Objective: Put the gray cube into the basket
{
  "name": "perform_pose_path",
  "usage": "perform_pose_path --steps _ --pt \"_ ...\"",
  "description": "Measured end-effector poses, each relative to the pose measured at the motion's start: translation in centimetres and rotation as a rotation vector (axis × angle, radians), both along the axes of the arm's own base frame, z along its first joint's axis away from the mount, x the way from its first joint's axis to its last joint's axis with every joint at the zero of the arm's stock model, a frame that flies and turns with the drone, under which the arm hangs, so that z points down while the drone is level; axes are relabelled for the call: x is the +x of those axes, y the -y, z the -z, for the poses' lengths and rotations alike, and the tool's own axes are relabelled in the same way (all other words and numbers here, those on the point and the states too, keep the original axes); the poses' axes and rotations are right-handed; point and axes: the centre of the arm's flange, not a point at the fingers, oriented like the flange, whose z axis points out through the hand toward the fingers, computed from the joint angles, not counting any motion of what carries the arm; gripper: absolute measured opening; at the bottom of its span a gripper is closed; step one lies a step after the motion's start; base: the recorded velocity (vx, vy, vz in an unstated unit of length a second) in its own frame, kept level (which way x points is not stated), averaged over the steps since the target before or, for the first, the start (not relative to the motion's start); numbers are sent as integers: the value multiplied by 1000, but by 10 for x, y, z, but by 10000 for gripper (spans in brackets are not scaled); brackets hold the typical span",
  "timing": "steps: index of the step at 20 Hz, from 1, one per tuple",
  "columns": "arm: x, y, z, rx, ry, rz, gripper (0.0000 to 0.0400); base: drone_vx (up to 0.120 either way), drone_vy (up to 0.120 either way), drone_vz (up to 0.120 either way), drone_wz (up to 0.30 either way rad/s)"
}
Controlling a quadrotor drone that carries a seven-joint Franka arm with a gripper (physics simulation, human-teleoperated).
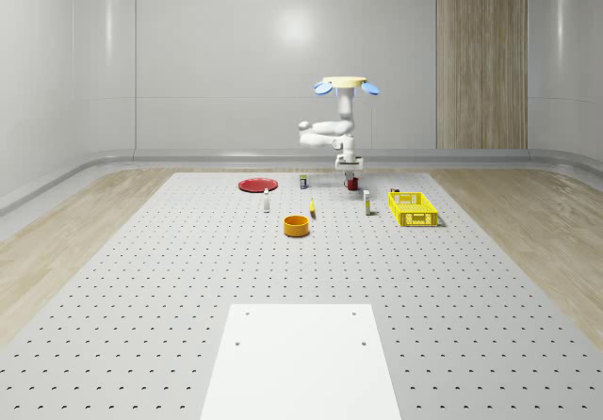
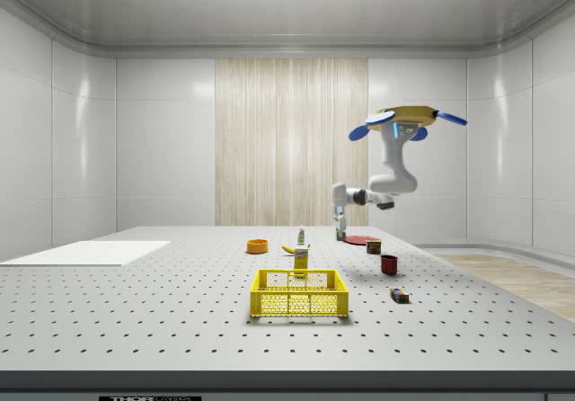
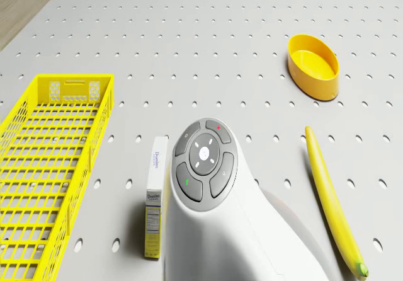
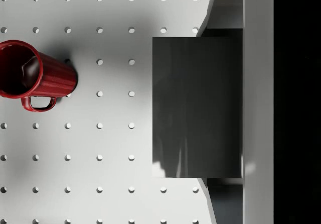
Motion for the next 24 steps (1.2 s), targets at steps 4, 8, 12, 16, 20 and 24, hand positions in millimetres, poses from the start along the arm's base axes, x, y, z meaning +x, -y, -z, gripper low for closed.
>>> perform_pose_path --steps 4,8,12,16,20,24 --pt "0 0 0 0 0 0 250 120 120 120 0" --pt "0 0 0 0 0 0 250 120 120 90 0" --pt "0 0 0 0 0 0 250 110 120 0 0" --pt "0 0 0 0 0 0 250 120 120 0 0" --pt "0 0 0 0 0 0 250 120 120 0 0" --pt "0 0 0 0 0 0 250 120 120 0 0"
